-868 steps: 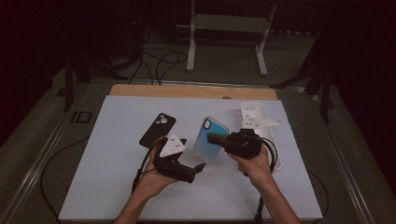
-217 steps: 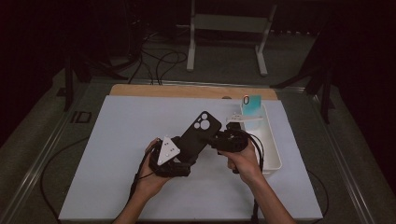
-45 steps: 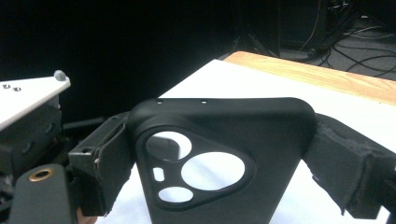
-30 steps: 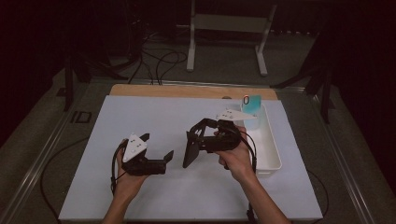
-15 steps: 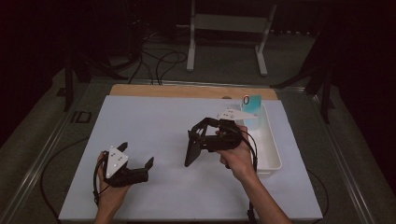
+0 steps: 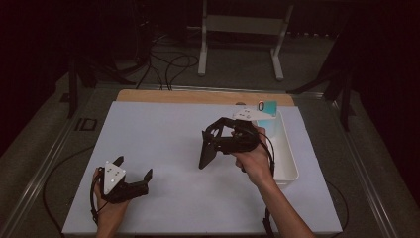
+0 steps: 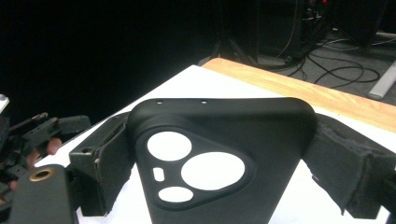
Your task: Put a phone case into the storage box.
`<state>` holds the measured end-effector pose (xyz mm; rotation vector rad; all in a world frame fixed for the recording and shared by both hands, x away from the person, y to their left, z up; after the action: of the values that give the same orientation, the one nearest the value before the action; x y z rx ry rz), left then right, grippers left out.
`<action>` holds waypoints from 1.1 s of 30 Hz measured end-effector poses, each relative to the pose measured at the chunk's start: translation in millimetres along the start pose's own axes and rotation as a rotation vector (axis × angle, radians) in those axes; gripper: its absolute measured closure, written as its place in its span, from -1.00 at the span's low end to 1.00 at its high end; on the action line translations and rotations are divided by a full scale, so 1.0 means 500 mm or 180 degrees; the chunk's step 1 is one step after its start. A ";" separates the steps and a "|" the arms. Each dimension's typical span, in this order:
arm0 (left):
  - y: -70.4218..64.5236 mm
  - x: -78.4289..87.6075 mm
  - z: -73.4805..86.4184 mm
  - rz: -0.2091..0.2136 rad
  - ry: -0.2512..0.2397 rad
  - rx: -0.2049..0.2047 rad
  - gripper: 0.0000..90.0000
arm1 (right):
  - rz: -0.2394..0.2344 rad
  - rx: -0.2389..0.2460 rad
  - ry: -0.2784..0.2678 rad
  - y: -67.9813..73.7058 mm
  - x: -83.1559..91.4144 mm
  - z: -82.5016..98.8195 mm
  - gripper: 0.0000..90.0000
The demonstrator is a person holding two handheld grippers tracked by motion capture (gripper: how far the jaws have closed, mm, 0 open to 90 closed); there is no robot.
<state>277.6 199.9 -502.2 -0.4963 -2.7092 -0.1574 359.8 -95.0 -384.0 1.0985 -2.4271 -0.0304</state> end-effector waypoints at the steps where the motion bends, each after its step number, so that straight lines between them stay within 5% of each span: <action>1: 0.001 0.000 0.001 -0.0009 -0.0001 0.0013 -1.00 | 0.0011 -0.0002 -0.0003 -0.002 0.000 -0.002 -0.70; 33: 0.006 0.000 0.010 -0.0022 0.0016 0.0064 -1.00 | 0.0423 -0.0156 -0.0043 -0.092 -0.010 -0.041 -0.71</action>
<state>276.7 203.6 -506.7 -0.4802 -2.7051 -0.1330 403.6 -119.2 -377.3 0.9167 -2.4923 -0.0539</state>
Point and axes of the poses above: each handheld gripper's, and its own axes: x roughly backward along the jaws, z roughly out of its underside, y roughly to its left, the point moved 5 cm from there along -x, roughly forward along the jaws, and after that the axes turned 2 degrees about y, right-handed, at the moved point
